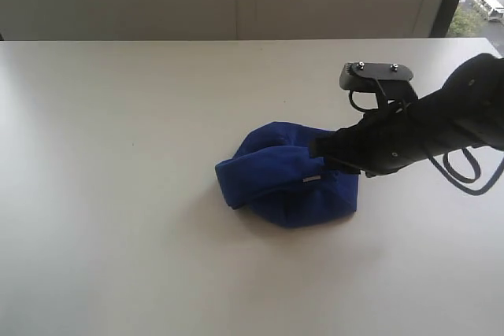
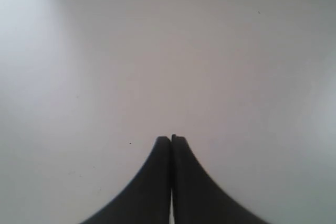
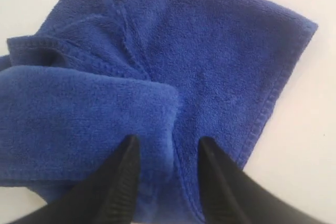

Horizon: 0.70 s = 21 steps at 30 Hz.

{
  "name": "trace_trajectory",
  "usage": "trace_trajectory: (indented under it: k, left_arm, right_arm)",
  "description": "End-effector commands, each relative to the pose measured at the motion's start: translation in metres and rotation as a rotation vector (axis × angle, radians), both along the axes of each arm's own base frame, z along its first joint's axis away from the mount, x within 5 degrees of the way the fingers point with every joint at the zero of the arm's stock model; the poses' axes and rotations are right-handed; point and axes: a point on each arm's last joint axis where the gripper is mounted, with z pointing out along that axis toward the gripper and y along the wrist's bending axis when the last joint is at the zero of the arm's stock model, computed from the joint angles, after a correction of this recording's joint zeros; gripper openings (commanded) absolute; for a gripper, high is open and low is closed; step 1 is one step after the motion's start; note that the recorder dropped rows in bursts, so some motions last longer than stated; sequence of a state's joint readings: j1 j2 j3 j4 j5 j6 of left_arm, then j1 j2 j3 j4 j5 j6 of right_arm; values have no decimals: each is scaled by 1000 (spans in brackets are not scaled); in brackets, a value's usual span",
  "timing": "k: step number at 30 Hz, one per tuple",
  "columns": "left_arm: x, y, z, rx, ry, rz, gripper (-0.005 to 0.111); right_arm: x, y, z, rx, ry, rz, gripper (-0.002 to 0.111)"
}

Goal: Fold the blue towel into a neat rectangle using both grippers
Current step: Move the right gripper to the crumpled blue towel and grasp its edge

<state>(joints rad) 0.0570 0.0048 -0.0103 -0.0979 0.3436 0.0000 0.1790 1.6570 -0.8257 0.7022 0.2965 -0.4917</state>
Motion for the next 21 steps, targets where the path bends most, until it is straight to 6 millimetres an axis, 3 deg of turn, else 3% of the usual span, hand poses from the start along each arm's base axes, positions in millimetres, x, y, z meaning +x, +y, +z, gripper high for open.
trace_trajectory:
  k: [1,7,12,15,21]
  left_arm:
    - [-1,0,-4,-8,21,0,0]
    - [-1,0,-4,-8,21,0,0]
    - [-1,0,-4,-8,21,0,0]
    - [-1,0,-4,-8,21,0,0]
    - [-1,0,-4,-8,21,0,0]
  right_arm:
    - [4,0,0,-6,-15,0,34]
    - [6,3,5,15,2,22,1]
    - [10,6,13,31,-3,38,0]
    - [9,8,21,51,0,52,7]
    - [11,7,20,42,-18,38,38]
